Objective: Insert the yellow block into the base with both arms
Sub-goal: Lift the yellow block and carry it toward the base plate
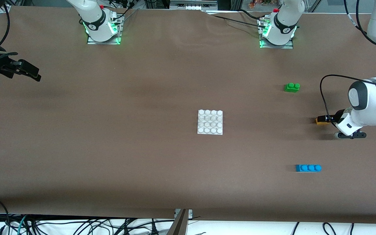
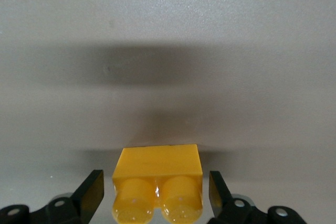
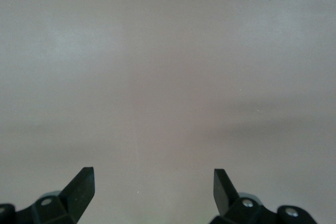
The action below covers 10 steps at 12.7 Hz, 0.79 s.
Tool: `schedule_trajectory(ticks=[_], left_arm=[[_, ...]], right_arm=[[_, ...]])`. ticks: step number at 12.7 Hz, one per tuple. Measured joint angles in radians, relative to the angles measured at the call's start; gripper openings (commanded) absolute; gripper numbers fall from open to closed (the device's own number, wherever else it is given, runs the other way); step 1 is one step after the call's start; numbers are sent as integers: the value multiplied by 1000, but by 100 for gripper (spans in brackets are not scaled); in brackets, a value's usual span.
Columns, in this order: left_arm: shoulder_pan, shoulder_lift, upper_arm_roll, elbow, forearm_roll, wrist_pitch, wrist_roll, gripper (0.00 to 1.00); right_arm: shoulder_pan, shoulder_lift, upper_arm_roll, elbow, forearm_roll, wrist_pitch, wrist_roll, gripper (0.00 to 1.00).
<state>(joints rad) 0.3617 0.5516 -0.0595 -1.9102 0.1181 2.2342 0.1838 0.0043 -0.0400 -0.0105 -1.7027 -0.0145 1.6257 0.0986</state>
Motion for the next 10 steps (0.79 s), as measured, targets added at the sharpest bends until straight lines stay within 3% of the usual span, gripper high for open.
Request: schedule_trajectory(ticks=[3, 4, 6, 8, 10], left_arm=[[-2, -4, 0, -3, 0, -3, 1, 34], [-3, -7, 0, -3, 0, -11, 0, 33], [-7, -38, -3, 0, 0, -34, 0, 22], [-33, -117, -12, 13, -1, -132, 1, 0], [-110, -230, -24, 23, -20, -245, -1, 0]], right_arm=[[0, 11, 0, 0, 0, 5, -1, 100], [0, 15, 0, 0, 0, 6, -2, 100], [1, 21, 0, 0, 0, 8, -2, 100], [1, 21, 1, 0, 0, 8, -2, 100], [1, 21, 1, 0, 0, 9, -2, 100]])
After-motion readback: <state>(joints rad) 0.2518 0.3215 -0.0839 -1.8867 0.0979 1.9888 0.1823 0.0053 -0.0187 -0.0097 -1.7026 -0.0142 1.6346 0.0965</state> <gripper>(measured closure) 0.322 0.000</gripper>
